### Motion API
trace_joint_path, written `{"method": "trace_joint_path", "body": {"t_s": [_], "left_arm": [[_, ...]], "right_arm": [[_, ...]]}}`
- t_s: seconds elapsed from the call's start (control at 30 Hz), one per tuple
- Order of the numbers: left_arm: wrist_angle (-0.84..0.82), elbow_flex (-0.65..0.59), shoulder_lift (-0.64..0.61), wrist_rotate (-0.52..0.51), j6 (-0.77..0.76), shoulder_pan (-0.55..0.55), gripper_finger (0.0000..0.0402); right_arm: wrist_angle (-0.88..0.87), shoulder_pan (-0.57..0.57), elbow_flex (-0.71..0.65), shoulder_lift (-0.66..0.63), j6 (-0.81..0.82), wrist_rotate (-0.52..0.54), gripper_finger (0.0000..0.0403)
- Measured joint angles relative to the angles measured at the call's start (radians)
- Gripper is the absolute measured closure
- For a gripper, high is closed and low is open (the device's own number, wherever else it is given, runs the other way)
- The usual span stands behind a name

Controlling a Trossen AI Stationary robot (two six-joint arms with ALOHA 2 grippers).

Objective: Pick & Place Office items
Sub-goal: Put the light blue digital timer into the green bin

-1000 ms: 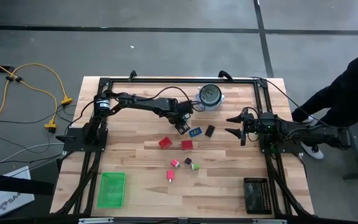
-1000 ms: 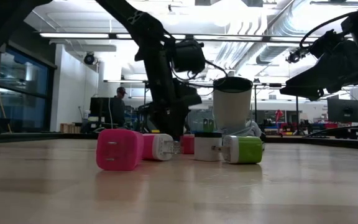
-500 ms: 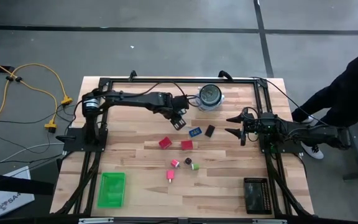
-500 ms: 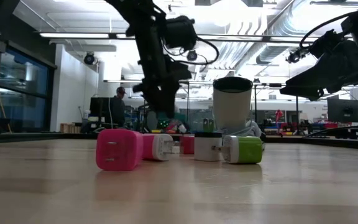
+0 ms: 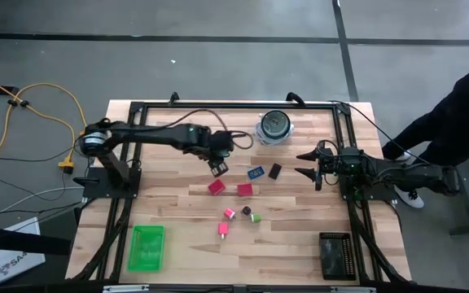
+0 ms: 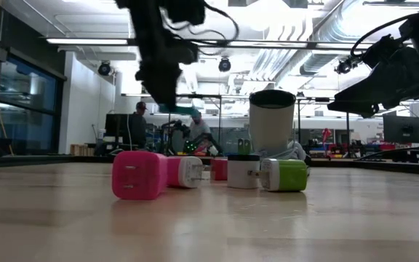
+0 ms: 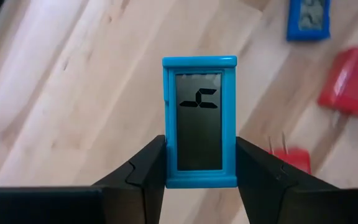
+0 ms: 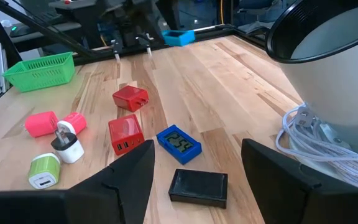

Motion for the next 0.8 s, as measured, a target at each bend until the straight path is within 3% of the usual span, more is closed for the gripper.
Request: {"method": "trace_joint_path", "body": {"t_s": [0.23,0.43,0.8], "left_arm": [[0.027,-0.212,-0.203,-0.032,-0.104,-0.127,0.0249],[-0.002,-0.343,-0.365,-0.101,-0.259,-0.311,0.025],[-0.198,-0.395,-0.452,-0.206,-0.684,-0.748,0.025]], "right_arm": [[-0.001,0.0,0.0,0.0,0.0,0.0,0.0174],[-0.002,0.0,0.0,0.0,0.0,-0.001,0.0174],[-0.003,0.0,0.0,0.0,0.0,-0.001,0.0174]]}}
